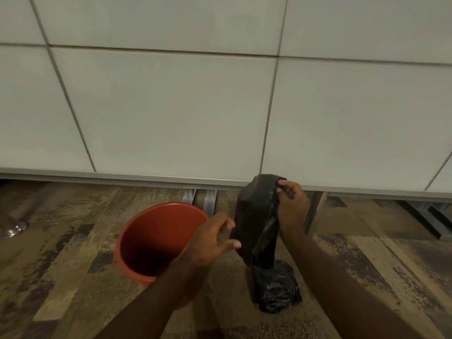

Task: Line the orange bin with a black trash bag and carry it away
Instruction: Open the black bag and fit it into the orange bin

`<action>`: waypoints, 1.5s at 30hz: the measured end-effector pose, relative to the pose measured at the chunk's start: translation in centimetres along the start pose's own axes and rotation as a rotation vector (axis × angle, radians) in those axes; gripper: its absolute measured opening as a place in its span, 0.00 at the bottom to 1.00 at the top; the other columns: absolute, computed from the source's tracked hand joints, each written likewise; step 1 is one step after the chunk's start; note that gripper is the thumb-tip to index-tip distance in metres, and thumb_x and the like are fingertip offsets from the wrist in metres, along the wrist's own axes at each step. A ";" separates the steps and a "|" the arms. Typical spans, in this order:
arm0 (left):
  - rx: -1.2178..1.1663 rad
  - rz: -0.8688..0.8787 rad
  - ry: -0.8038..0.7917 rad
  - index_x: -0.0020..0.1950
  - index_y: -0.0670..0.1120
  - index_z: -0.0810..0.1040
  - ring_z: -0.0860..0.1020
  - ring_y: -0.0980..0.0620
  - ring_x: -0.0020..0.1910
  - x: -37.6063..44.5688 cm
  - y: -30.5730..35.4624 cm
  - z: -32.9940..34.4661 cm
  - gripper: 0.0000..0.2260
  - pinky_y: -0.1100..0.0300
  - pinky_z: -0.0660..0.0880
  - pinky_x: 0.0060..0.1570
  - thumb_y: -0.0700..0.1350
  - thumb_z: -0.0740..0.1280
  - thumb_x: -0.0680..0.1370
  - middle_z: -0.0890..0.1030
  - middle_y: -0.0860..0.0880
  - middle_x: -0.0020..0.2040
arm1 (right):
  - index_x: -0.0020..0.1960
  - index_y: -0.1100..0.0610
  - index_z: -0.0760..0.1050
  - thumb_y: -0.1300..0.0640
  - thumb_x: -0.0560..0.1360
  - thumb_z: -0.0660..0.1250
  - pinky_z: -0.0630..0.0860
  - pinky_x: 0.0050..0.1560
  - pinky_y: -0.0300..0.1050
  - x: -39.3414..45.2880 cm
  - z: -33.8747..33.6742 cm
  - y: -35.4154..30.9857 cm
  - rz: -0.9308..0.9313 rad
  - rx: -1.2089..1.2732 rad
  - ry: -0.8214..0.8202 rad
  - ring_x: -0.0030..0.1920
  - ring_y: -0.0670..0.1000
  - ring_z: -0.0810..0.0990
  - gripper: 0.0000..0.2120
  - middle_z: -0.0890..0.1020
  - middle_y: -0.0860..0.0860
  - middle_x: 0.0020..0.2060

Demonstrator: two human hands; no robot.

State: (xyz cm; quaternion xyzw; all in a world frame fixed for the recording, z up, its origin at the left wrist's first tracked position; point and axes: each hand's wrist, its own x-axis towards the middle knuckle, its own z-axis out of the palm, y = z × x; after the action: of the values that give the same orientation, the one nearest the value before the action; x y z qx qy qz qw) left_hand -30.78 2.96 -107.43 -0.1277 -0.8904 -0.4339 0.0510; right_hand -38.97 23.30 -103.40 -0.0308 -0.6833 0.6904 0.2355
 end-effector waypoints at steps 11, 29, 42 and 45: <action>0.148 0.147 0.394 0.49 0.57 0.77 0.77 0.63 0.41 -1.9 2.3 -4.9 0.03 0.70 0.70 0.40 0.48 0.67 0.77 0.78 0.59 0.44 | 0.53 0.58 0.80 0.64 0.76 0.65 0.82 0.54 0.54 -1.8 9.4 -5.8 0.361 0.302 -0.100 0.51 0.59 0.83 0.08 0.83 0.58 0.52; -0.192 -0.325 0.968 0.48 0.41 0.85 0.84 0.50 0.37 -3.3 -4.3 -14.6 0.11 0.51 0.83 0.42 0.50 0.73 0.76 0.83 0.49 0.37 | 0.67 0.60 0.70 0.52 0.79 0.67 0.78 0.35 0.51 -13.1 11.3 11.3 0.902 -0.269 -0.601 0.46 0.60 0.79 0.20 0.78 0.65 0.58; -0.147 -0.383 0.895 0.45 0.40 0.84 0.84 0.47 0.37 -3.4 -5.9 -13.7 0.14 0.53 0.81 0.38 0.52 0.74 0.75 0.85 0.43 0.39 | 0.57 0.65 0.75 0.68 0.77 0.61 0.81 0.28 0.48 -15.0 8.3 8.5 0.833 -0.130 -0.572 0.38 0.61 0.84 0.10 0.83 0.65 0.46; -0.114 -0.375 0.846 0.45 0.41 0.84 0.84 0.48 0.38 -3.0 -5.5 -13.1 0.14 0.49 0.83 0.41 0.52 0.74 0.74 0.85 0.45 0.39 | 0.58 0.64 0.75 0.67 0.78 0.63 0.82 0.31 0.49 -16.6 5.2 7.8 0.826 -0.204 -0.632 0.35 0.60 0.85 0.10 0.83 0.63 0.43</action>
State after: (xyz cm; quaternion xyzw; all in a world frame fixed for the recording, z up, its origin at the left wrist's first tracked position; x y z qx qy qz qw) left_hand -29.63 -11.14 -104.16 0.2211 -0.7737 -0.4979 0.3234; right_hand -28.34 12.73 -115.16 -0.1107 -0.7156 0.6312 -0.2778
